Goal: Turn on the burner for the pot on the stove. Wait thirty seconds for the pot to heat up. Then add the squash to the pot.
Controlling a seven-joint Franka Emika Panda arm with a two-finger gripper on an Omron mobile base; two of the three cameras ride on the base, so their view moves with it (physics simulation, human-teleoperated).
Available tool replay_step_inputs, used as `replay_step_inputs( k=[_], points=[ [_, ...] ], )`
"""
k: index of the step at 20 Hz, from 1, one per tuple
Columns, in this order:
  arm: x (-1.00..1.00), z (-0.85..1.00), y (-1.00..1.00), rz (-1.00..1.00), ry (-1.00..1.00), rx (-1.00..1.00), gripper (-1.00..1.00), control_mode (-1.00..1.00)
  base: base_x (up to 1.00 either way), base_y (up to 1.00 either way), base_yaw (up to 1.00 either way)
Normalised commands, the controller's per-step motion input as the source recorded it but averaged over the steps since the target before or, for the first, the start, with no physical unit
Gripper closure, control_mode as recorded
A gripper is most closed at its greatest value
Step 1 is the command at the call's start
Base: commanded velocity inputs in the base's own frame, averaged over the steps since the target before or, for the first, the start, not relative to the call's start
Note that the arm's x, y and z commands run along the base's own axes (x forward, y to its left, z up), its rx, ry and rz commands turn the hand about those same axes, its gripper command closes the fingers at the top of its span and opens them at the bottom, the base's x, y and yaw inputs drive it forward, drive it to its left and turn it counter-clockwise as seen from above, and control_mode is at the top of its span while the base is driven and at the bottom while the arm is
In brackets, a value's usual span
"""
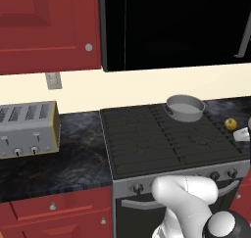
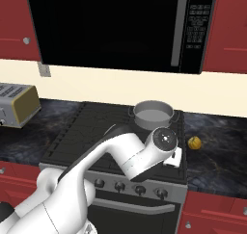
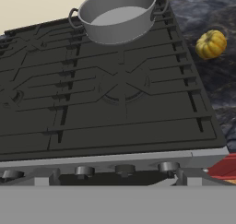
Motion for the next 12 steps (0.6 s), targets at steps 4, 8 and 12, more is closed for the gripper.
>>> replay_step_inputs(
  k=[4,8,12],
  points=[
    [0.00,0.00,0.00,0.00,0.00,0.00,-1.00,-1.00,0.00,0.00,0.00],
    [0.00,0.00,0.00,0.00,0.00,0.00,-1.00,-1.00,0.00,0.00,0.00],
    [0.00,0.00,0.00,0.00,0.00,0.00,-1.00,-1.00,0.00,0.00,0.00]
  ],
)
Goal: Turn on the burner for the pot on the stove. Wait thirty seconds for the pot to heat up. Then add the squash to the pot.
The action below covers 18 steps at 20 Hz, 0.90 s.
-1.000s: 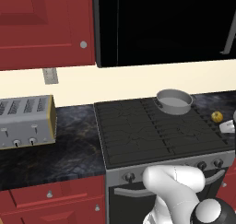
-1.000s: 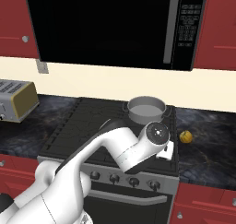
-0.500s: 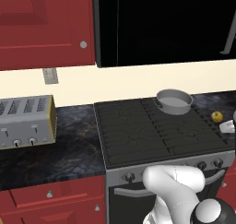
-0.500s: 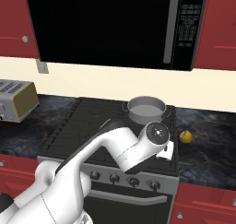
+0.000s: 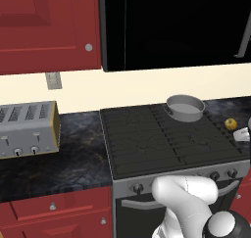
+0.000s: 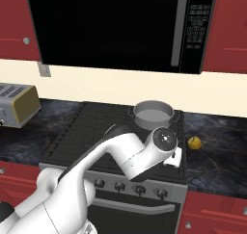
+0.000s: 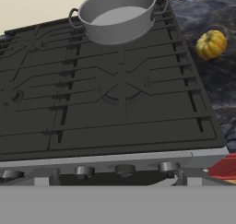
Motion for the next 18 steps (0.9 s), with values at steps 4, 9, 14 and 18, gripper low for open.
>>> replay_step_inputs(
  k=[4,9,14,18],
  points=[
    [0.00,0.00,0.00,0.00,0.00,0.00,-1.00,-1.00,0.00,0.00,0.00],
    [0.00,0.00,0.00,0.00,0.00,0.00,-1.00,-1.00,0.00,0.00,0.00],
    [0.00,0.00,0.00,0.00,0.00,0.00,-1.00,-1.00,0.00,0.00,0.00],
    [0.00,0.00,0.00,0.00,0.00,0.00,-1.00,-1.00,0.00,0.00,0.00]
  ],
)
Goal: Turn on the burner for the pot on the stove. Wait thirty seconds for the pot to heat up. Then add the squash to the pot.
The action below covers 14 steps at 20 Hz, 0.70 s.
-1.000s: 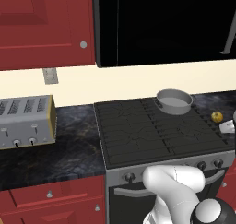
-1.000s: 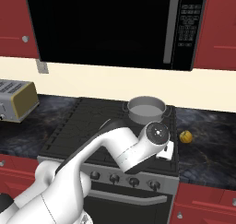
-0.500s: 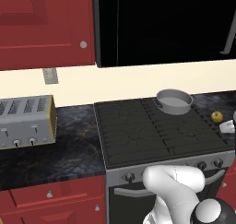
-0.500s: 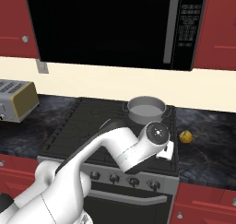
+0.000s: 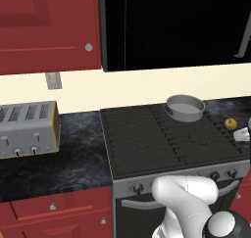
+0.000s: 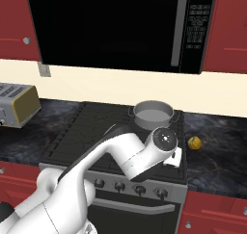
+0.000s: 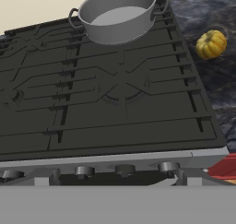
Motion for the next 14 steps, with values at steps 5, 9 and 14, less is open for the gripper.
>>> replay_step_inputs(
  k=[5,9,14],
  points=[
    [0.00,0.00,0.00,0.00,0.00,0.00,-1.00,-1.00,0.00,0.00,0.00],
    [0.00,0.00,0.00,0.00,0.00,0.00,-1.00,-1.00,0.00,0.00,0.00],
    [0.00,0.00,0.00,0.00,0.00,0.00,-1.00,-1.00,0.00,0.00,0.00]
  ],
)
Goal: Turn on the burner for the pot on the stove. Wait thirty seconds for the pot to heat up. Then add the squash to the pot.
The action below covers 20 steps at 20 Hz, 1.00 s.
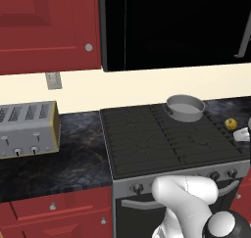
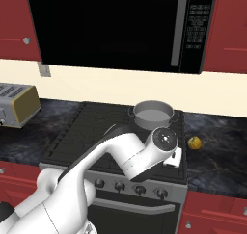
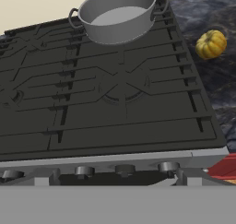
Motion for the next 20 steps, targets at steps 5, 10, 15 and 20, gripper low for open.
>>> replay_step_inputs(
  k=[5,10,15,20],
  points=[
    [0.00,0.00,0.00,0.00,0.00,0.00,-1.00,-1.00,0.00,0.00,0.00],
    [0.00,0.00,0.00,0.00,0.00,0.00,-1.00,-1.00,0.00,0.00,0.00],
    [0.00,0.00,0.00,0.00,0.00,0.00,-1.00,-1.00,0.00,0.00,0.00],
    [0.00,0.00,0.00,0.00,0.00,0.00,-1.00,-1.00,0.00,0.00,0.00]
  ],
)
